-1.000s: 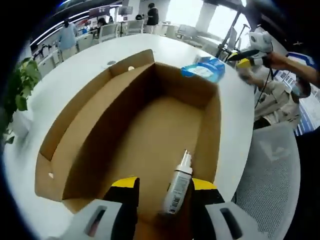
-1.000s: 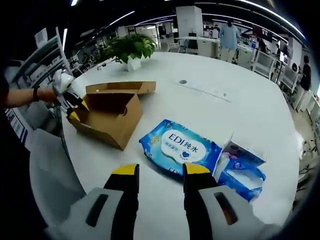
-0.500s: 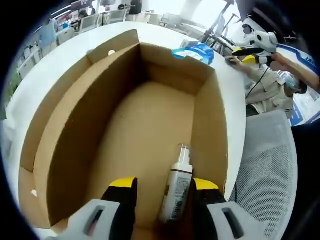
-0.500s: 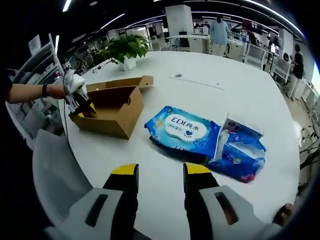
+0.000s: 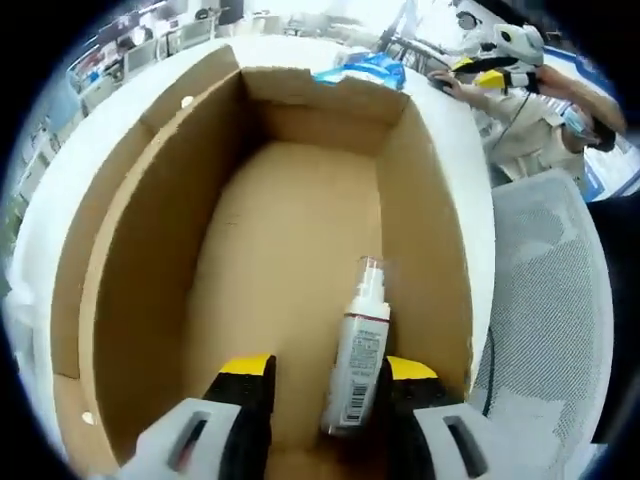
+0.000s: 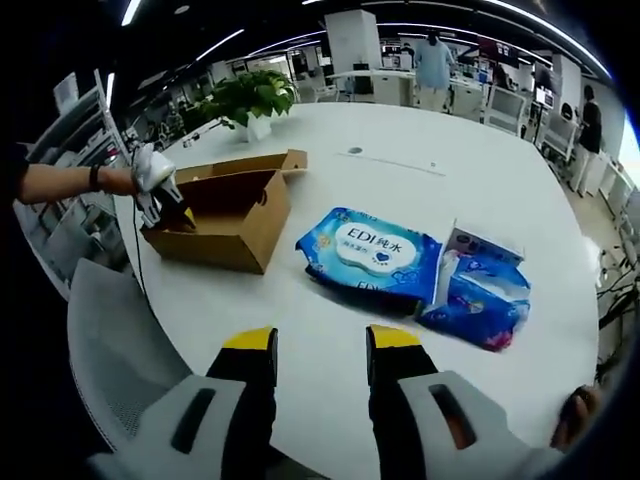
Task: Operate the shoe box by opening the lid, removing the specified soft item, and placing it in the target area until the item is outside and the box remains undamaged.
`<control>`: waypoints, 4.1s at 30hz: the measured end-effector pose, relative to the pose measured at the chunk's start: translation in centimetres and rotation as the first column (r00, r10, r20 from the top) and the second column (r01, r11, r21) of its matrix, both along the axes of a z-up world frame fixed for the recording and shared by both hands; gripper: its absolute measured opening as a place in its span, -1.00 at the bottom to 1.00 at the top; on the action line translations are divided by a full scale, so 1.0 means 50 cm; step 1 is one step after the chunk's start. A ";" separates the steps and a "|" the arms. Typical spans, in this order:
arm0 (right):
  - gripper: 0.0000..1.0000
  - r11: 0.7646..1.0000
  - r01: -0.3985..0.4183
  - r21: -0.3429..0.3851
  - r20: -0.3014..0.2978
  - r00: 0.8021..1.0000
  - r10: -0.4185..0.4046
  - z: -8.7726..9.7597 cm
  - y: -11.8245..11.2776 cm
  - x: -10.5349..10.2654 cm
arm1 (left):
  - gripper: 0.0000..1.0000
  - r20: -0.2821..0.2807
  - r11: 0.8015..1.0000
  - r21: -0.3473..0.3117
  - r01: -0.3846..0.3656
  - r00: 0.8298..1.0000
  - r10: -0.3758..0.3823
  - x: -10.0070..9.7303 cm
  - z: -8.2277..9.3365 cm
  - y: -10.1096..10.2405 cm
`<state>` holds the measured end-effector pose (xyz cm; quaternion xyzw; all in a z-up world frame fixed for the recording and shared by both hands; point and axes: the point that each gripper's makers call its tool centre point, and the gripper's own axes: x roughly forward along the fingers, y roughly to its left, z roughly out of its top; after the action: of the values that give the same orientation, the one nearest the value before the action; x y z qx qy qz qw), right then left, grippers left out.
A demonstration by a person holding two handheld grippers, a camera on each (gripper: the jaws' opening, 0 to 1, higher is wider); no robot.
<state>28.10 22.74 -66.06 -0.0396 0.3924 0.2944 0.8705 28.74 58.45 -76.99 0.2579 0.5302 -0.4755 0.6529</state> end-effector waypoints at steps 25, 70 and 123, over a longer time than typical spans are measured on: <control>-0.37 1.000 0.019 0.006 -0.006 1.000 -0.019 0.001 0.007 -0.017 | -0.59 0.002 0.988 -0.103 -0.111 0.994 0.112 0.012 -0.010 -0.052; -0.34 0.914 -0.376 0.153 0.167 0.921 0.352 0.127 0.274 -0.005 | -0.61 0.170 0.845 -0.526 0.098 0.985 -0.008 -0.015 0.305 -0.272; -0.65 0.738 -0.658 0.149 0.256 0.746 0.614 0.183 0.344 -0.111 | -0.58 0.175 0.706 -0.618 0.346 0.936 -0.305 -0.126 0.372 -0.372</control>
<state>22.55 39.94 -56.93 -0.0988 0.2331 0.6132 0.7482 22.45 39.86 -58.38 0.1233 0.2625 -0.7269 0.6225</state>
